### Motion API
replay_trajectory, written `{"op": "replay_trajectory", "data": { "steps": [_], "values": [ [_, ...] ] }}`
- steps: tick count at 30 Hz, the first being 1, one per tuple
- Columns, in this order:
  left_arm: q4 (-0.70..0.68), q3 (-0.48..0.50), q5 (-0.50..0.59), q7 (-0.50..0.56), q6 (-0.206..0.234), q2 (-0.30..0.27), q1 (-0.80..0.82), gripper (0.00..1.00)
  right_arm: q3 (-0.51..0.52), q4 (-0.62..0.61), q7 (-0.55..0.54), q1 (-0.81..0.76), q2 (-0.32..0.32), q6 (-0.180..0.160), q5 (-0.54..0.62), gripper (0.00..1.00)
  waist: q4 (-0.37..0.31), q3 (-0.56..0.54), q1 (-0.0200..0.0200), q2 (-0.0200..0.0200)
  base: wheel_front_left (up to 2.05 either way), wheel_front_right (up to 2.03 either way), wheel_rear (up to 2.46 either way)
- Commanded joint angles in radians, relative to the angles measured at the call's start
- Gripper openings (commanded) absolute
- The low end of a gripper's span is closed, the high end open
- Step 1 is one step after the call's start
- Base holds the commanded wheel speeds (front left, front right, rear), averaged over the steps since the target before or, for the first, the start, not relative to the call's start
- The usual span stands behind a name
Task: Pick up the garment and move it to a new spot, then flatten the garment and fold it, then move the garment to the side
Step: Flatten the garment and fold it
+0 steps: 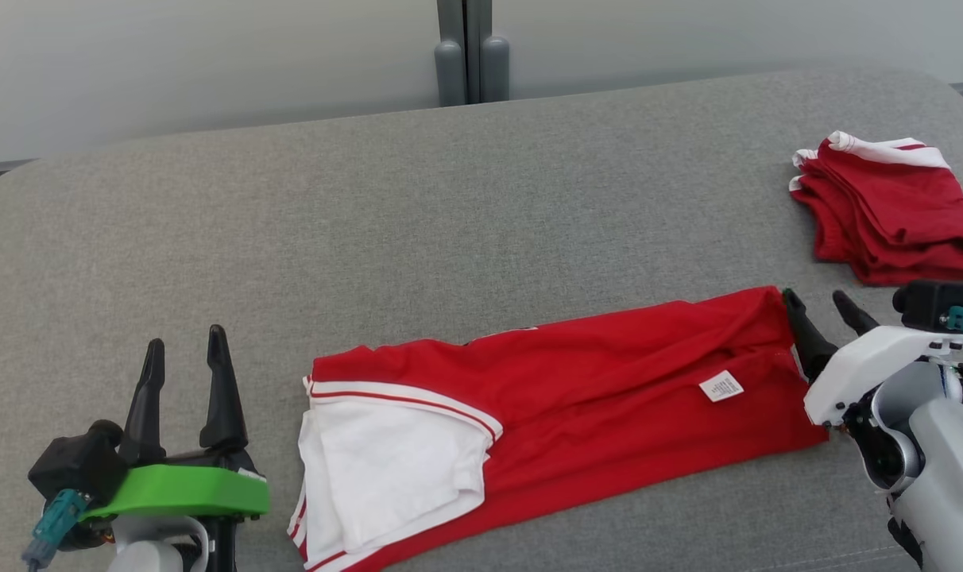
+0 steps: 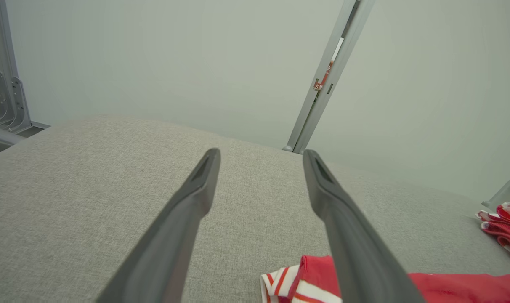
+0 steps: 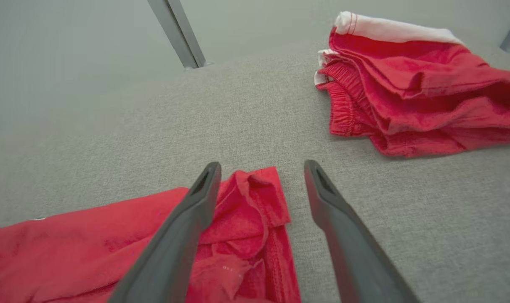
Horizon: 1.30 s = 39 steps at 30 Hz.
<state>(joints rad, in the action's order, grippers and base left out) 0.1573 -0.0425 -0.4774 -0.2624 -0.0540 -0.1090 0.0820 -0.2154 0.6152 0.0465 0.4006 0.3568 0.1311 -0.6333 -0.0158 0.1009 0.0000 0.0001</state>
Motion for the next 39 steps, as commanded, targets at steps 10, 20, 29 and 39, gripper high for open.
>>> {"op": "replay_trajectory", "data": {
  "steps": [10, 20, 29, 39],
  "values": [
    [0.044, 0.043, 0.031, -0.003, -0.033, 0.029, 0.021, 1.00, -0.064, 0.138, -0.152, 0.039, 0.006, -0.001, -0.087, 1.00, 0.020, 0.013, 0.0000, -0.0001, 0.00, 0.00, 0.00],
    [0.065, 0.063, 0.050, -0.002, -0.050, 0.041, 0.037, 1.00, -0.092, 0.227, -0.248, 0.041, -0.021, -0.001, -0.192, 1.00, 0.030, 0.030, 0.0000, -0.0001, 0.00, 0.00, 0.00],
    [0.089, 0.065, 0.057, -0.002, -0.060, 0.046, 0.048, 1.00, -0.143, 0.213, -0.287, 0.039, -0.029, 0.000, -0.301, 0.00, 0.049, 0.039, 0.0000, -0.0001, 0.00, 0.00, 0.00],
    [0.103, 0.075, 0.061, -0.003, -0.066, 0.051, 0.035, 1.00, -0.127, 0.204, -0.129, 0.084, 0.046, -0.001, -0.338, 0.00, 0.060, 0.027, 0.0000, -0.0001, 0.00, 0.00, 0.00]
  ]
}}
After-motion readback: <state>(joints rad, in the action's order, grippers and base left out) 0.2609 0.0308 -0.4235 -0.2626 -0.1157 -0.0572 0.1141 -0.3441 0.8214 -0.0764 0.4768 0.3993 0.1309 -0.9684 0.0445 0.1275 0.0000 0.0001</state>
